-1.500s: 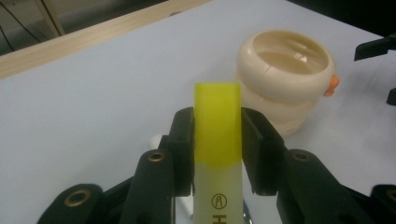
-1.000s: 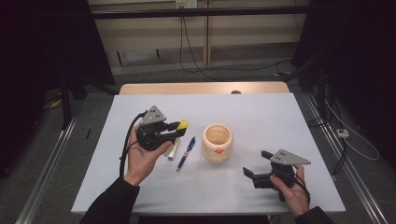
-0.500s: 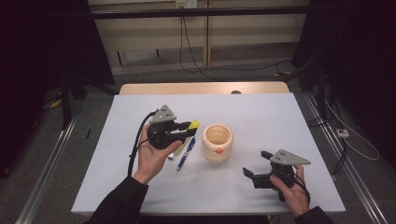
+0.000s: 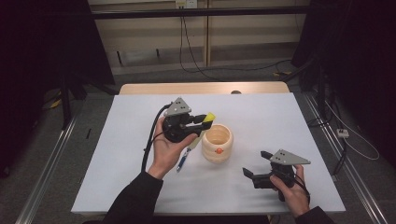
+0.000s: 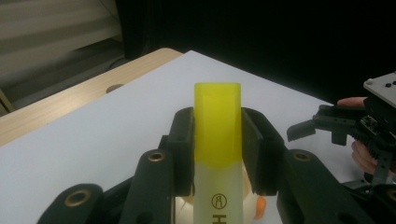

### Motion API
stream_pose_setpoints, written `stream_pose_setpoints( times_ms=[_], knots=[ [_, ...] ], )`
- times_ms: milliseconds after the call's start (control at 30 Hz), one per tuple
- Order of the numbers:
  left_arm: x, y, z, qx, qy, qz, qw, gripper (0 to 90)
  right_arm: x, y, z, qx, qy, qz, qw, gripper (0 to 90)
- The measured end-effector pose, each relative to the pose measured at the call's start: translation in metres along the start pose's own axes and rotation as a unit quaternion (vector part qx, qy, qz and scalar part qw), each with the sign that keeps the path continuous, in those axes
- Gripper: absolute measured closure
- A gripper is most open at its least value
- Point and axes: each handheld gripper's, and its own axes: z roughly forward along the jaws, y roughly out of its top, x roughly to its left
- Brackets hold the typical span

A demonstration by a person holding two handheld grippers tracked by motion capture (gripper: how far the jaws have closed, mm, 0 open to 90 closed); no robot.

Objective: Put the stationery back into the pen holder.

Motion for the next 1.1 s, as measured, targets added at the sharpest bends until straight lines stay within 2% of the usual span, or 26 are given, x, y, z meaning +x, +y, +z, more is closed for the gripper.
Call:
stream_pose_setpoints(
  times_ms=[133,233,300,600,833,1100],
  knots=[
    [0.000,0.002,0.008,-0.003,0.003,0.003,1.0000,67.5,0.000,0.000,0.000,0.001,0.002,0.000,1.0000,3.7],
    [0.001,0.004,0.013,-0.002,0.001,-0.002,1.0000,67.5,0.001,0.000,0.000,0.000,0.004,0.000,1.0000,3.7],
    [0.001,0.007,0.015,-0.002,0.003,0.004,1.0000,67.5,0.001,0.000,0.000,0.001,0.005,0.000,1.0000,3.7],
    [-0.012,0.020,0.020,-0.011,0.000,0.015,0.9998,67.5,0.001,0.000,0.000,0.001,0.005,0.000,1.0000,3.7],
    [-0.009,0.022,0.029,-0.031,0.008,0.021,0.9993,67.5,0.001,0.000,0.000,0.000,0.005,0.000,1.0000,3.7],
    [-0.007,0.022,0.040,-0.024,0.008,0.018,0.9995,67.5,0.001,0.000,0.000,0.000,0.005,-0.001,1.0000,3.7]
  ],
)
